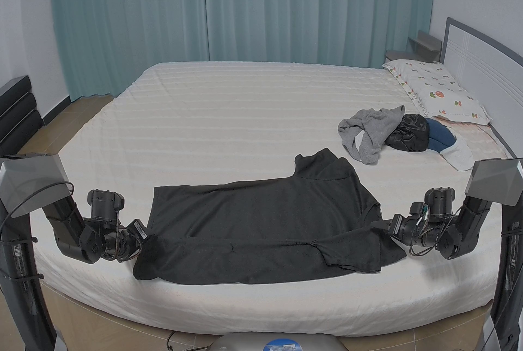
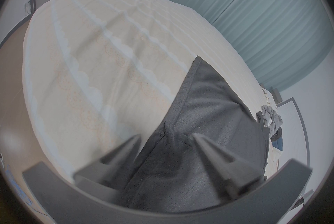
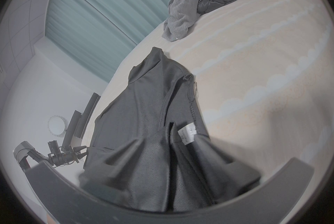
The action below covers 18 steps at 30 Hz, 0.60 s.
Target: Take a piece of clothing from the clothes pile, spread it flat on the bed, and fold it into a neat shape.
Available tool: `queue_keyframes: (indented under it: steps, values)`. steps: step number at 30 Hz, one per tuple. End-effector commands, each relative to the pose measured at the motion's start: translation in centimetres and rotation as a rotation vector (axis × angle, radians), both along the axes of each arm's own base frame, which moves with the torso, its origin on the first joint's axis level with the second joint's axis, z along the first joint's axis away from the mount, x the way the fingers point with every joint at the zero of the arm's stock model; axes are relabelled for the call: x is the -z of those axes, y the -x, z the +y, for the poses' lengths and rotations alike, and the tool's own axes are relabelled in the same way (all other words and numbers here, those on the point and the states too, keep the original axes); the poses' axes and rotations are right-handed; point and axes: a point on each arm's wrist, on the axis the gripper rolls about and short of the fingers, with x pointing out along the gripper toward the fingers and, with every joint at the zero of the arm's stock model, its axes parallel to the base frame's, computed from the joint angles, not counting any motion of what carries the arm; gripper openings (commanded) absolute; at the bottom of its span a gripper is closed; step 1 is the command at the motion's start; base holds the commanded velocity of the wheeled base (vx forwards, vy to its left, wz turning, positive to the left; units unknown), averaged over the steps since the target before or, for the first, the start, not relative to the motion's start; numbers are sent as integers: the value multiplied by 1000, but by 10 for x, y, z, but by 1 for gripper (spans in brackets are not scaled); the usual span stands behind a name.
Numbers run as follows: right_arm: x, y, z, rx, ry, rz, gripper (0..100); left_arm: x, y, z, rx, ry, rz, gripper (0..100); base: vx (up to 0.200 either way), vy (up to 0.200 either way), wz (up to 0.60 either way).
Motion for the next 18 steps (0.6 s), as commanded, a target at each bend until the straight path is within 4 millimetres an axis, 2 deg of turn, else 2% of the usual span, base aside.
queue_keyframes:
  steps: [1,6,11,17,18]
  values:
    - [-15,2,-1,16,-33,-13,100,-1,0,0,-2,3,-4,100,0,0,0]
    - [-36,1,-8,89,-121,-20,100,-9,1,2,-8,5,-26,100,0,0,0]
    - [-35,0,-9,102,-132,-16,100,-18,-1,2,-60,38,-52,100,0,0,0]
    - [-34,1,-9,103,-133,-12,100,-20,-1,3,-69,49,-54,100,200,0,0]
    - [-34,1,-9,103,-133,-12,100,-20,-1,3,-69,49,-54,100,0,0,0]
